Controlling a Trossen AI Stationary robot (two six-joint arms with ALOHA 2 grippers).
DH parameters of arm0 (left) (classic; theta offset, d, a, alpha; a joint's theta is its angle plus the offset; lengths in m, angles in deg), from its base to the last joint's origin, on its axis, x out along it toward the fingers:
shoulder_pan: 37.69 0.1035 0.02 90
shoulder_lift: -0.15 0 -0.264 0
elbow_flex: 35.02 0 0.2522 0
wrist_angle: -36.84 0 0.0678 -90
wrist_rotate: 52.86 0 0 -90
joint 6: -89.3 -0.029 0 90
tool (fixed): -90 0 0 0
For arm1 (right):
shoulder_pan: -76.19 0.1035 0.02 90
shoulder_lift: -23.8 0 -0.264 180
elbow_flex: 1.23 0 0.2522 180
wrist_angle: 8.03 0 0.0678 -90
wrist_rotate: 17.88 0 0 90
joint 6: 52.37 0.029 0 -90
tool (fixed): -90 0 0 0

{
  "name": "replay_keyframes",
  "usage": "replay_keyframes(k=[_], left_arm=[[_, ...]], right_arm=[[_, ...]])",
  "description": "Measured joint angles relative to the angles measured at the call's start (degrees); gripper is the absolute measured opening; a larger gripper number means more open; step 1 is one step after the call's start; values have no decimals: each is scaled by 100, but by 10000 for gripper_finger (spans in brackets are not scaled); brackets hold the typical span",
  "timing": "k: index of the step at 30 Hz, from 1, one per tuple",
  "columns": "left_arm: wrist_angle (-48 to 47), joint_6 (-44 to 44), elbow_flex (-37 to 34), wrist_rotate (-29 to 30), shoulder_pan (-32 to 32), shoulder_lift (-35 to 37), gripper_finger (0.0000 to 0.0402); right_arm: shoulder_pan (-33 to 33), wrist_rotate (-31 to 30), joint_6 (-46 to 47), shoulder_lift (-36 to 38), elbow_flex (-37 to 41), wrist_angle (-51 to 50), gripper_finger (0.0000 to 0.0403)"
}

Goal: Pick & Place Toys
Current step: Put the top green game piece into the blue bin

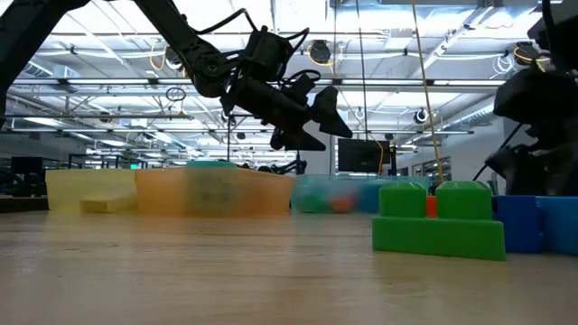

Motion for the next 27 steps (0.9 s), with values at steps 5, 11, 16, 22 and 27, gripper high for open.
replay_keyframes(k=[5,11,16,22,27], left_arm=[[-60,0,0,0,0,0,386],[-71,0,0,0,0,0,385],[-73,2,0,2,0,0,385],[-72,2,0,2,0,-2,386],[-82,2,0,2,0,-2,386]], right_arm=[[0,-254,134,0,2,-376,251],[0,-1391,-12,0,2,-364,251],[0,-2124,-230,-2,1,-365,251],[-9,-2101,-170,-31,0,-315,251],[-7,-2100,21,-325,66,-107,248]])
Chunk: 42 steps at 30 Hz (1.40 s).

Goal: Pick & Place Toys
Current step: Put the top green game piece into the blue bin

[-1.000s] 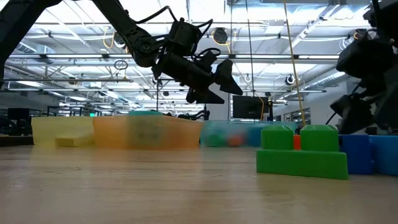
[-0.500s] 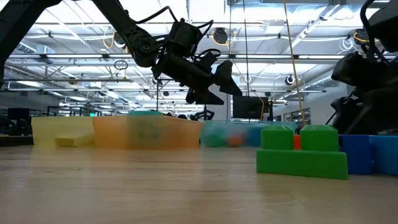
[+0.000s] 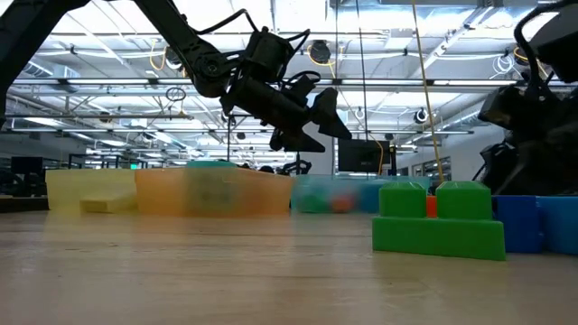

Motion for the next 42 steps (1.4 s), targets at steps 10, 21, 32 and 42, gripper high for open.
replay_keyframes(k=[10,21,32,42], left_arm=[[-11,2,0,0,0,0,385],[-29,3,0,1,0,0,386],[-29,5,0,2,0,0,386],[-29,4,0,2,0,0,386]], right_arm=[[0,-23,-241,-751,347,1689,172],[14,9,-438,-1423,404,2366,114],[-37,-16,-877,-1898,404,3528,110],[-306,147,-1363,-2825,404,4523,89]])
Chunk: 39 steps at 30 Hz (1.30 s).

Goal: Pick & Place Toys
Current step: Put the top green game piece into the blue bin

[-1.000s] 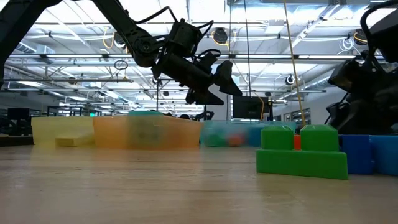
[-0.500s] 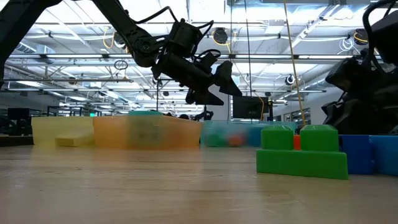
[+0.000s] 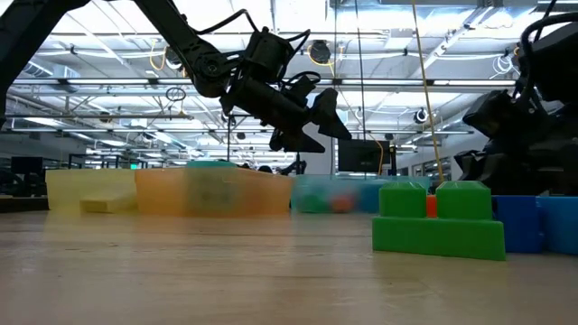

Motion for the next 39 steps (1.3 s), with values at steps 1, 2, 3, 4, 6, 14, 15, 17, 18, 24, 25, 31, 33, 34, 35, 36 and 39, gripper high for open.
replay_keyframes(k=[1,2,3,4,6,14,15,17,18,24,25,31,33,34,35,36,39], left_arm=[[0,0,0,0,0,0,385],[0,0,0,0,0,0,386],[0,0,0,0,0,0,386],[0,0,0,0,0,0,386],[0,0,0,0,0,0,385],[0,0,0,0,0,0,385],[-1,0,0,0,0,0,386],[-1,0,0,0,0,0,386],[-1,0,0,0,0,0,385],[0,0,0,0,0,0,386],[0,0,0,0,0,0,386],[37,0,0,0,-2,-2,385],[81,0,0,0,-2,-2,386],[101,-1,0,0,-2,-2,386],[128,-1,0,0,-1,-2,385],[160,0,0,0,0,-2,385],[210,-9,0,0,0,-2,386]], right_arm=[[0,48,-109,-58,0,105,84],[0,146,-234,-106,0,215,78],[2,169,-356,-140,0,317,70],[4,172,-459,-158,0,413,60],[2,171,-615,-166,0,547,38],[2,166,-934,-166,-2,958,2],[2,162,-962,-166,-2,1048,2],[2,164,-979,-102,-2,1212,1],[2,162,-1021,-32,-2,1265,1],[-198,162,-1055,827,-2,1097,1],[-276,166,-1055,1039,-4,949,1],[-1114,175,-1073,2236,-295,-602,0],[-1504,173,-1172,2521,-500,-1292,0],[-1733,189,-1230,2612,-615,-1549,0],[-1976,281,-1239,2648,-752,-1722,0],[-2241,454,-1246,2654,-879,-1789,0],[-3090,1221,-1247,2453,-1240,-1783,0]])
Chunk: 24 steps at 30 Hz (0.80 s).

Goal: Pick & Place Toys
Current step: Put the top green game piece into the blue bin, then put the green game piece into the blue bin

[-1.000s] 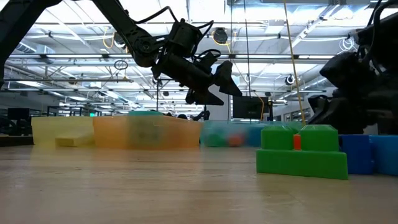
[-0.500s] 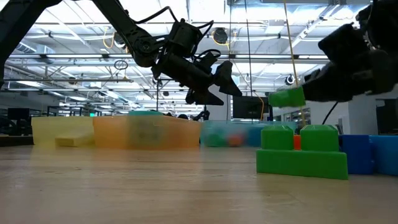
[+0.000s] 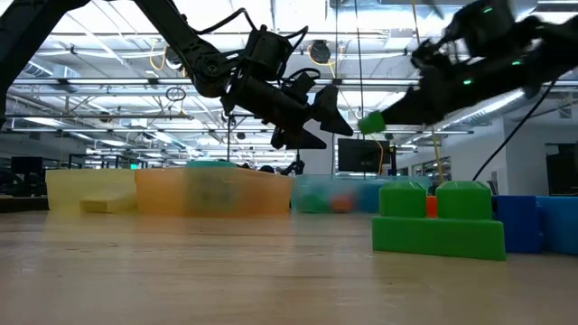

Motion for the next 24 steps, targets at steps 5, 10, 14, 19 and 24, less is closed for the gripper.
replay_keyframes(k=[5,10,14,19,24], left_arm=[[52,-69,-2,79,4,0,381],[97,-90,-2,-34,22,-4,383],[54,-96,-2,-48,7,-4,381],[31,-94,-2,-52,-15,-4,379],[33,-94,-2,-48,-61,-4,379]], right_arm=[[-1208,724,-19,-899,-555,-39,0],[-1926,1327,-20,-1962,-1086,16,0],[-2116,1322,-228,-2507,-1302,495,2],[-2189,1332,-409,-2566,-1404,491,64],[-2187,1324,-409,-2109,-1396,-14,178]])
